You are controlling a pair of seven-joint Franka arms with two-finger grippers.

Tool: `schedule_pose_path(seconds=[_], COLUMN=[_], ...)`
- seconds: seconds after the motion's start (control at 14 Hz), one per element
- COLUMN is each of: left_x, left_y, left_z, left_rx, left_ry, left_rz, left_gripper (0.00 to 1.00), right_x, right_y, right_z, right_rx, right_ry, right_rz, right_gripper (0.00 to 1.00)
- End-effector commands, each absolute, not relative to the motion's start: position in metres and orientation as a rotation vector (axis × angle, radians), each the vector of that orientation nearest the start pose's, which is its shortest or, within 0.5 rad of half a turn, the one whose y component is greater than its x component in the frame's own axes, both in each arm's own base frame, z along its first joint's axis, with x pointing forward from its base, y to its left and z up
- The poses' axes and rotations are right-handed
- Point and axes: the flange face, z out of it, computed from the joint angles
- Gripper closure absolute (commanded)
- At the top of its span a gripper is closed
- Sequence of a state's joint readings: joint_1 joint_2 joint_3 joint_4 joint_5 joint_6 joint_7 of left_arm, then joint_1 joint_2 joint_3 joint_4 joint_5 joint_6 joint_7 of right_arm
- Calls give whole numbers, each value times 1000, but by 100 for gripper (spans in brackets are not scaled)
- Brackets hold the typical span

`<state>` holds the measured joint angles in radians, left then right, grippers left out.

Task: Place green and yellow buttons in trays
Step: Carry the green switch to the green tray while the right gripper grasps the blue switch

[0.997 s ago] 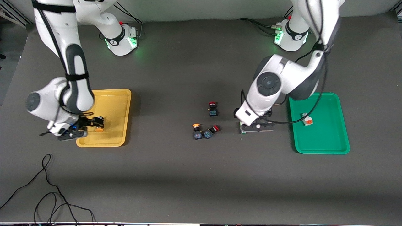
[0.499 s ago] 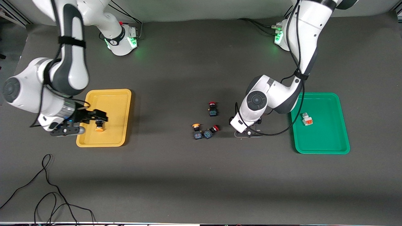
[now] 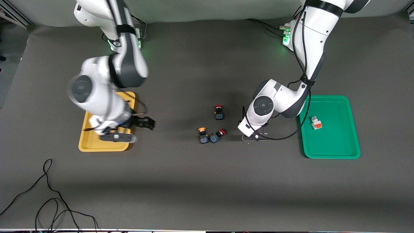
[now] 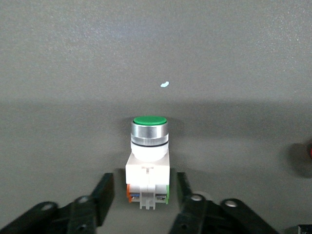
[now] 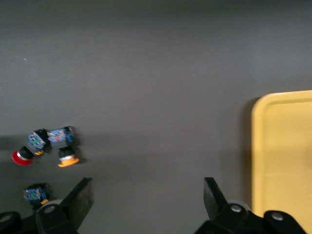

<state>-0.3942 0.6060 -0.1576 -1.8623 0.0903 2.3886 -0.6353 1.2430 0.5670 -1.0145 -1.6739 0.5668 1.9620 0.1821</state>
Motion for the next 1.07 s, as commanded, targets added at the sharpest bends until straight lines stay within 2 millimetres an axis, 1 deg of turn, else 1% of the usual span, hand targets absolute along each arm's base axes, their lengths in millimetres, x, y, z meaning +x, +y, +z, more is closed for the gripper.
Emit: schedule_pose_path(seconds=[0.0,0.07,0.14,0.21,0.28,0.36,0.43,0.5,0.57,0.64,0.78,0.85,0.93,1.0], left_x=[541,541,541,543,547,553,559,566,573,579,582,586,590,590], left_y=[-326,-326,-325,-324,-321,-318,-310,-302,-293,-288,-285,-272,-258,-245], left_z=[192,193,194,197,203,215,231,253,274,297,335,350,358,370], left_rx=[-3113,-3112,-3111,-3110,-3114,-3120,-3118,-3109,-3105,-3107,-3131,-3132,-3132,-3141], left_ry=[-92,-94,-97,-101,-111,-123,-145,-157,-183,-209,-265,-293,-295,-279], left_rz=[93,95,96,93,80,56,60,67,67,58,66,61,72,98], left_gripper=[70,76,80,83,84,84,84,84,84,84,84,84,84,84], right_x=[612,615,617,619,617,614,609,602,597,593,589,587,585,583], right_y=[336,355,376,390,400,413,425,436,441,447,451,452,452,454], right_z=[361,345,332,319,306,291,272,252,236,222,208,201,196,189], right_rx=[-3132,-3122,-3109,-3101,-3102,-3083,-3064,-3064,-3067,-3070,-3074,-3081,-3084,-3090], right_ry=[199,218,198,175,166,176,176,153,137,123,108,103,104,94], right_rz=[-35,-24,-26,-43,-58,-86,-88,-78,-72,-71,-69,-60,-54,-54], right_gripper=[0,0,0,0,0,0,0,0,0,0,0,0,0,0])
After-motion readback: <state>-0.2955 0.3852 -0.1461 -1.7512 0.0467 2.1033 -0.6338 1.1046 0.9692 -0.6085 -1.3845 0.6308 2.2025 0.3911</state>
